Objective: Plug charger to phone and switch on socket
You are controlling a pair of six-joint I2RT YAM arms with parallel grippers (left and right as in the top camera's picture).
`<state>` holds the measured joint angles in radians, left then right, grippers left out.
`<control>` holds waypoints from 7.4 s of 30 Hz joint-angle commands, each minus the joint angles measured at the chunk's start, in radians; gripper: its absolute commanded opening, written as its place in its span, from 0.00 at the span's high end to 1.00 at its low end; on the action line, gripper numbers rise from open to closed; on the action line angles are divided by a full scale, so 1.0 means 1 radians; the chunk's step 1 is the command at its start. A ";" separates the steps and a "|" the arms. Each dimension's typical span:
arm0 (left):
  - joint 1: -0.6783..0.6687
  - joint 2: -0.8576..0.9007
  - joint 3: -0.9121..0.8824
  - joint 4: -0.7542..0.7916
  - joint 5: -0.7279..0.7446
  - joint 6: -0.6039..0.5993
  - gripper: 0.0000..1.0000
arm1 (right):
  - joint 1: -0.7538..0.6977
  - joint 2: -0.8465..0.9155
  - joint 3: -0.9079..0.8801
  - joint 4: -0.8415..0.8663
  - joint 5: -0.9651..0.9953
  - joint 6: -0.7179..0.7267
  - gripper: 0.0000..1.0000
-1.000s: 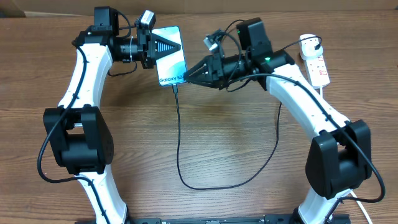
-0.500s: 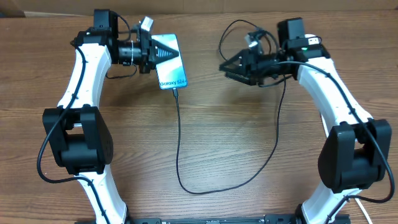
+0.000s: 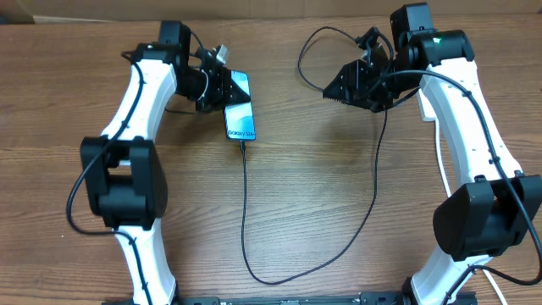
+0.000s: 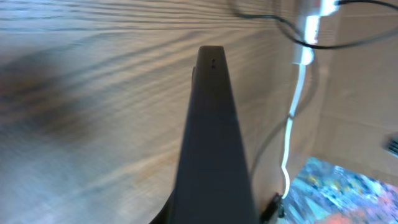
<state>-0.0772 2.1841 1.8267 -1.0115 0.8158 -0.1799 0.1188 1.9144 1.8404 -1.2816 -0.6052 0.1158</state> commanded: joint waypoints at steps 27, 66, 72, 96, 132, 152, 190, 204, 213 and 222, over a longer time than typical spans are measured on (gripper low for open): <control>-0.064 0.159 0.014 0.144 -0.225 0.022 0.96 | 0.005 -0.003 0.019 -0.015 0.047 -0.036 0.43; -0.068 0.160 0.014 0.126 -0.251 0.006 0.90 | 0.005 -0.003 0.019 -0.037 0.055 -0.039 0.43; -0.068 0.160 0.014 0.125 -0.251 0.006 0.84 | 0.005 -0.003 0.019 -0.038 0.055 -0.039 0.43; -0.068 0.160 0.014 0.080 -0.303 -0.004 0.53 | 0.005 -0.003 0.018 -0.052 0.074 -0.039 0.43; -0.010 0.159 0.560 -0.394 -0.605 -0.045 0.47 | -0.014 -0.003 0.045 -0.018 0.093 -0.042 0.43; 0.023 0.159 1.185 -0.615 -0.700 -0.052 0.00 | -0.396 0.029 0.182 0.096 0.520 0.143 0.14; 0.023 0.159 1.180 -0.615 -0.700 -0.052 0.00 | -0.452 0.398 0.175 0.316 0.733 0.333 0.00; 0.023 0.159 1.180 -0.615 -0.700 -0.052 0.00 | -0.452 0.438 0.175 0.347 0.674 0.333 0.00; 0.023 0.159 1.180 -0.615 -0.700 -0.052 0.01 | -0.452 0.467 0.175 0.346 0.670 0.333 0.00; 0.023 0.159 1.180 -0.615 -0.700 -0.052 0.00 | -0.452 0.467 0.175 0.353 0.661 0.333 0.00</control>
<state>-0.0505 2.3566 3.0058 -1.6272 0.1287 -0.2298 -0.3275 2.3684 2.0064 -0.9352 0.0658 0.4416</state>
